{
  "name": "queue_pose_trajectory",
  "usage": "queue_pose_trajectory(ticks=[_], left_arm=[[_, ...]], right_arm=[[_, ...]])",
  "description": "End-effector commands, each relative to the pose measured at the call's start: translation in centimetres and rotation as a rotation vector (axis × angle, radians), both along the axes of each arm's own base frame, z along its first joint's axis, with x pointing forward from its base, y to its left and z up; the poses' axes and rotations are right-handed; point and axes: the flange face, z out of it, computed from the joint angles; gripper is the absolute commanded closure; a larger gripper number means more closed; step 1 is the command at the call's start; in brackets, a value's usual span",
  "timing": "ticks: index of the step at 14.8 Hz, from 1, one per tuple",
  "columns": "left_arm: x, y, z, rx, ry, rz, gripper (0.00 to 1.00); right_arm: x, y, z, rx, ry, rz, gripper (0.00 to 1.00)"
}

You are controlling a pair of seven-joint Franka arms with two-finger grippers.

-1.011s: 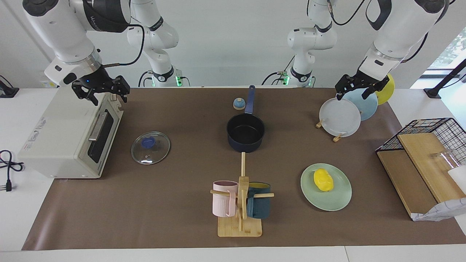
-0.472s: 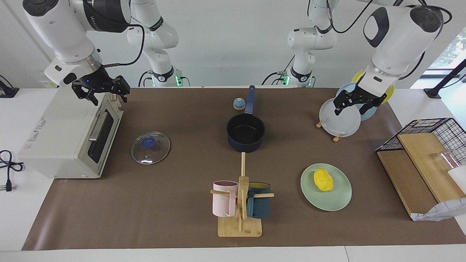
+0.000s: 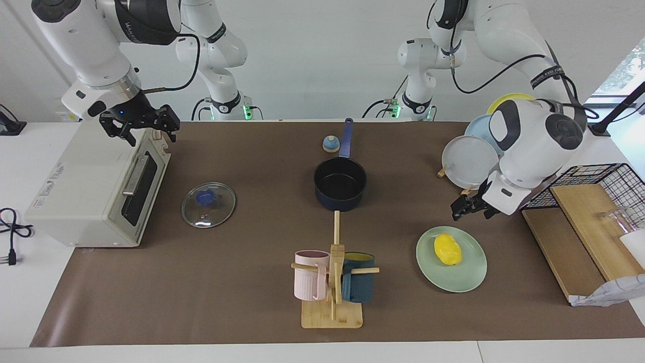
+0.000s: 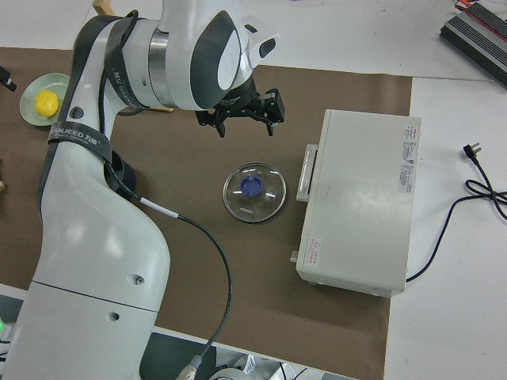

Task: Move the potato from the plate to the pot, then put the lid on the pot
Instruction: 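Reach the left gripper to the yellow potato while the right gripper reaches the lid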

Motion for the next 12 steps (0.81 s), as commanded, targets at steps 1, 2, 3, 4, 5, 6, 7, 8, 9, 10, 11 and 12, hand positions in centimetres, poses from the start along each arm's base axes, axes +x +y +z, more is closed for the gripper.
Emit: queue_pose_trajectory(ticks=[1, 2, 3, 4, 5, 6, 7, 8, 9, 10, 11, 12], left_arm=[[2.2, -1.0, -3.7, -0.004, -0.039, 0.003, 0.00], [2.5, -2.3, -4.4, 0.003, -0.064, -0.009, 0.00], [2.7, -2.5, -5.1, 0.013, -0.074, -0.005, 0.00], [2.6, -2.8, -5.5, 0.017, -0.077, -0.005, 0.00], [2.7, -2.8, -6.3, 0.022, -0.074, -0.008, 0.00], [2.7, -2.8, -6.5, 0.045, -0.074, -0.022, 0.00], [2.6, -2.7, -7.0, 0.061, -0.071, -0.030, 0.00], [2.6, -2.7, -7.2, 0.070, -0.074, -0.035, 0.00], [2.6, -2.8, -7.5, 0.071, -0.082, -0.036, 0.00], [2.6, -2.9, -7.7, 0.070, -0.089, -0.035, 0.00], [2.4, -3.2, -8.1, 0.069, -0.094, -0.033, 0.00], [2.4, -3.2, -8.3, 0.067, -0.103, -0.031, 0.00]], right_arm=[[-0.8, 0.3, -1.1, 0.006, -0.033, 0.010, 0.00], [-0.7, 0.8, -2.0, 0.006, -0.070, 0.017, 0.00], [-0.7, 1.0, -3.5, 0.006, -0.081, 0.023, 0.00], [-0.4, 1.5, -4.7, 0.007, -0.096, 0.029, 0.00], [0.2, 1.5, -6.1, 0.007, -0.102, 0.030, 0.00], [1.1, 2.4, -7.9, 0.008, -0.104, 0.047, 0.00], [1.9, 2.8, -9.9, 0.008, -0.098, 0.054, 0.00], [2.4, 2.7, -11.6, 0.008, -0.105, 0.055, 0.00], [2.6, 2.8, -13.8, 0.009, -0.119, 0.059, 0.00], [2.4, 3.1, -15.6, 0.009, -0.123, 0.065, 0.00], [2.0, 3.9, -17.1, 0.011, -0.123, 0.079, 0.00], [1.9, 4.3, -18.8, 0.011, -0.128, 0.089, 0.00]])
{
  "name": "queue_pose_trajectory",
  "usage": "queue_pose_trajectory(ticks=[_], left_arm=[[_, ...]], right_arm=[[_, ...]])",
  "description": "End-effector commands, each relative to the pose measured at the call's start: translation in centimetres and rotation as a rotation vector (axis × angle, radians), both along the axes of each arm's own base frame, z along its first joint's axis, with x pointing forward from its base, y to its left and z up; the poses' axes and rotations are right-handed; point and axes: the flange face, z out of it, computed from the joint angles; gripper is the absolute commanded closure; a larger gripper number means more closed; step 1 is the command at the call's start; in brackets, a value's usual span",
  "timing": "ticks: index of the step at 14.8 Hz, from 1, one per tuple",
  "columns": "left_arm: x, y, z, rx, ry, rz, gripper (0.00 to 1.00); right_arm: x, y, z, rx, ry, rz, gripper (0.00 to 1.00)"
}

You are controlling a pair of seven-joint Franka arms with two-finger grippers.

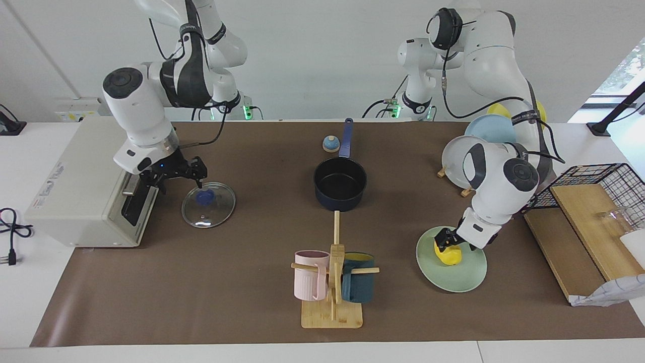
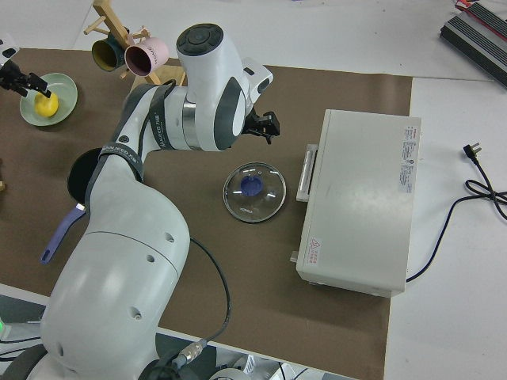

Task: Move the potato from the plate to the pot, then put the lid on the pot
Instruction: 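Reach the left gripper to the yellow potato while the right gripper reaches the lid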

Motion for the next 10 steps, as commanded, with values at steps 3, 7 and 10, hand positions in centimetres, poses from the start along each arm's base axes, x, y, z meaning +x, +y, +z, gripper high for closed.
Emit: queue_pose_trajectory(ticks=[3, 7, 10], left_arm=[[-0.2, -0.5, -1.5, 0.017, -0.037, 0.009, 0.00], [-0.3, -0.5, -2.2, 0.018, -0.054, 0.008, 0.00], [-0.7, -0.5, -2.9, 0.037, -0.055, -0.006, 0.00]], right_arm=[[-2.3, 0.5, -6.0, 0.008, -0.032, 0.039, 0.00], [-3.3, 0.0, -8.5, 0.006, -0.016, 0.081, 0.00], [-4.0, 0.0, -9.6, 0.008, 0.010, 0.078, 0.00]])
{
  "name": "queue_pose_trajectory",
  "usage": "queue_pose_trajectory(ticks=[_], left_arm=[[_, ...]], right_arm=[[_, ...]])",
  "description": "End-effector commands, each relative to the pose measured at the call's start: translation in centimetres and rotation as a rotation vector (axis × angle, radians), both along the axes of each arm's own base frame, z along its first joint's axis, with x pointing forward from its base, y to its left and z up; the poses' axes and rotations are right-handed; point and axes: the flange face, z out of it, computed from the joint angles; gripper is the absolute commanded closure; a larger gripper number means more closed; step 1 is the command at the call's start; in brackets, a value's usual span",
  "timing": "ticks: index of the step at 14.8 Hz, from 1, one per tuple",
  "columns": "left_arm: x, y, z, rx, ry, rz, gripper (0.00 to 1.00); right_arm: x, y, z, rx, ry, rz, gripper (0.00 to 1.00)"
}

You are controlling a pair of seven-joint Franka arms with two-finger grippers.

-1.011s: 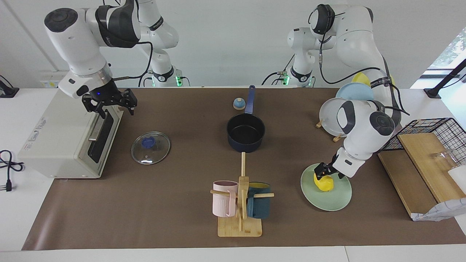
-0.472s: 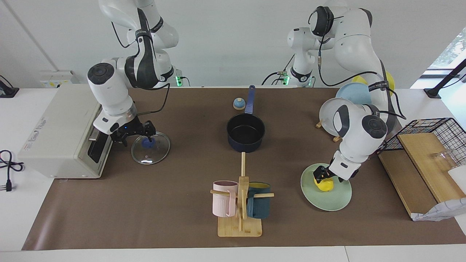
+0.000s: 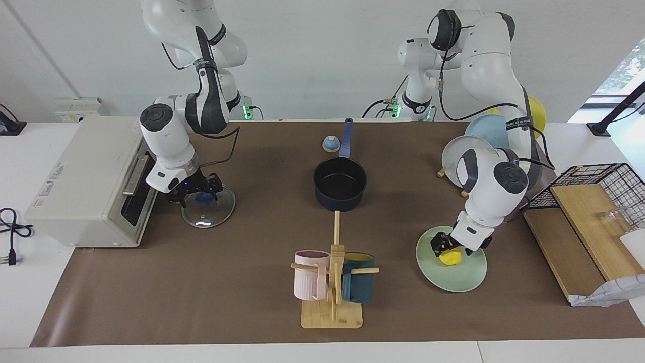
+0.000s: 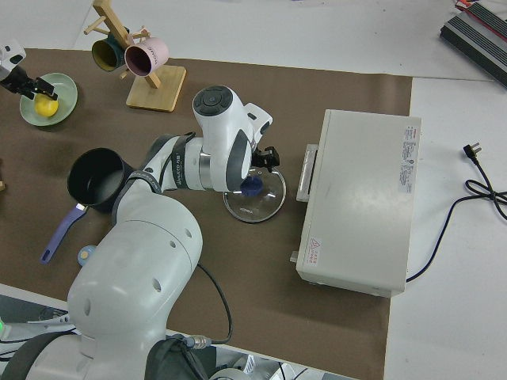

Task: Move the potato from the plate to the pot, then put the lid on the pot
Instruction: 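Reach the left gripper to the yellow potato while the right gripper reaches the lid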

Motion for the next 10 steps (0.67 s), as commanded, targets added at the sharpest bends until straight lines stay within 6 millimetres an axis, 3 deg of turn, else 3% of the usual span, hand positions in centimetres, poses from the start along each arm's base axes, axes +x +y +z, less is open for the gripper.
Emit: queue_pose_trajectory(ticks=[1, 2, 4, 5, 8, 9, 10], left_arm=[[-0.6, -0.1, -1.3, 0.033, -0.024, -0.003, 0.00], [-0.7, -0.3, -1.4, 0.032, -0.031, -0.007, 0.00], [-0.7, -0.3, -1.2, 0.031, -0.028, -0.004, 0.16], [-0.6, -0.3, -1.1, 0.031, -0.028, -0.004, 0.28], [-0.2, -0.2, 0.4, 0.036, 0.002, 0.001, 0.93], [-0.2, -0.2, 1.1, 0.037, 0.010, 0.000, 1.00], [-0.3, 0.0, 1.9, 0.032, 0.008, 0.011, 1.00]], right_arm=[[-1.5, -0.4, -1.1, 0.007, 0.009, 0.016, 0.00], [-1.9, -0.4, -1.4, 0.006, 0.019, 0.017, 0.00], [-2.2, -0.3, -1.7, 0.006, 0.025, 0.017, 0.00], [-2.3, -0.3, -1.8, 0.006, 0.026, 0.017, 0.00], [-2.9, -0.2, -2.4, 0.008, 0.013, 0.016, 0.00], [-3.0, -0.2, -2.6, 0.008, 0.012, 0.015, 0.00], [-3.2, 0.0, -2.5, 0.008, 0.014, 0.018, 0.00]])
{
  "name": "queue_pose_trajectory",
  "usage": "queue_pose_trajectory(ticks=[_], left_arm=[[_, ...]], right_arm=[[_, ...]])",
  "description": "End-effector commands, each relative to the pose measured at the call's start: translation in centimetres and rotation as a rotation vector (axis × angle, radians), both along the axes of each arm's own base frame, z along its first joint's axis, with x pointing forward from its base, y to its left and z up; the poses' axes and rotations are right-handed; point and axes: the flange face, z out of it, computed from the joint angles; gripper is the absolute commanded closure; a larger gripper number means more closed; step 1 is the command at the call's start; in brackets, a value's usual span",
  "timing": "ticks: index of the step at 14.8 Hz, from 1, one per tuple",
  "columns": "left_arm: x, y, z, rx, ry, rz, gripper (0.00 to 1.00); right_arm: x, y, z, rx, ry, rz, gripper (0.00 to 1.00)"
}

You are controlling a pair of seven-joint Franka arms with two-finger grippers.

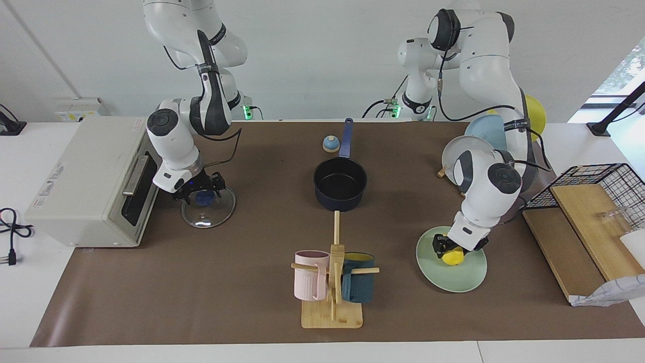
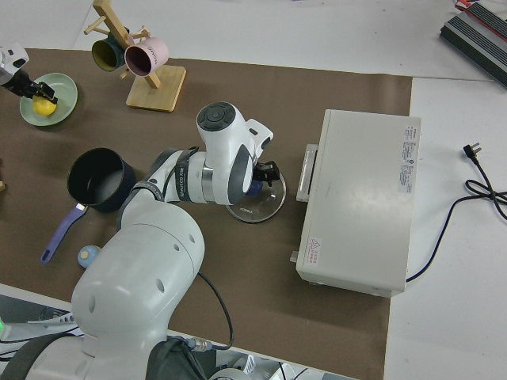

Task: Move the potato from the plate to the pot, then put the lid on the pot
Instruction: 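Reach the left gripper to the yellow potato while the right gripper reaches the lid, then grasp the potato with the left gripper and lift it off the plate, then lower the potato into the pot while the right gripper grasps the lid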

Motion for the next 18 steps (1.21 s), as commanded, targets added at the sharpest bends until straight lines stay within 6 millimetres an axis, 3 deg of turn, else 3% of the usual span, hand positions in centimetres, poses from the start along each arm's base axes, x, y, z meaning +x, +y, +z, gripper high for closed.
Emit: queue_pose_trajectory(ticks=[1, 3, 5, 7, 9, 10, 11, 14, 16, 18], left_arm=[[-0.8, 0.2, 5.5, 0.003, -0.015, 0.045, 1.00], [-3.0, -0.6, 11.2, -0.055, 0.008, 0.125, 1.00], [-6.2, -3.0, 16.6, -0.081, 0.054, 0.182, 1.00], [-9.7, -5.6, 20.0, -0.093, 0.098, 0.216, 1.00], [-13.8, -9.2, 21.8, -0.130, 0.122, 0.206, 1.00], [-15.3, -10.9, 21.7, -0.128, 0.131, 0.197, 1.00], [-17.4, -13.8, 21.0, -0.121, 0.144, 0.174, 1.00], [-21.1, -18.7, 19.2, -0.132, 0.121, 0.159, 1.00], [-22.9, -21.7, 16.4, -0.147, 0.098, 0.133, 1.00], [-24.3, -23.5, 13.6, -0.152, 0.087, 0.109, 1.00]], right_arm=[[-1.1, 0.0, 0.2, 0.008, -0.015, 0.019, 0.01], [-1.1, 0.1, 0.3, 0.008, -0.017, 0.020, 0.05], [-1.1, 0.0, 0.2, 0.007, -0.017, 0.021, 0.10], [-1.0, 0.0, 0.4, 0.007, -0.020, 0.020, 0.20], [-0.9, 0.0, 0.4, 0.007, -0.022, 0.021, 0.32], [-0.8, 0.0, 0.5, 0.007, -0.022, 0.021, 0.42], [-0.6, 0.3, 0.7, 0.007, -0.020, 0.024, 0.50], [1.5, 0.6, 2.9, 0.007, 0.006, 0.027, 0.64], [3.2, 1.1, 5.4, 0.021, 0.025, 0.022, 0.64], [4.3, 1.9, 7.5, 0.029, 0.027, 0.028, 0.64]])
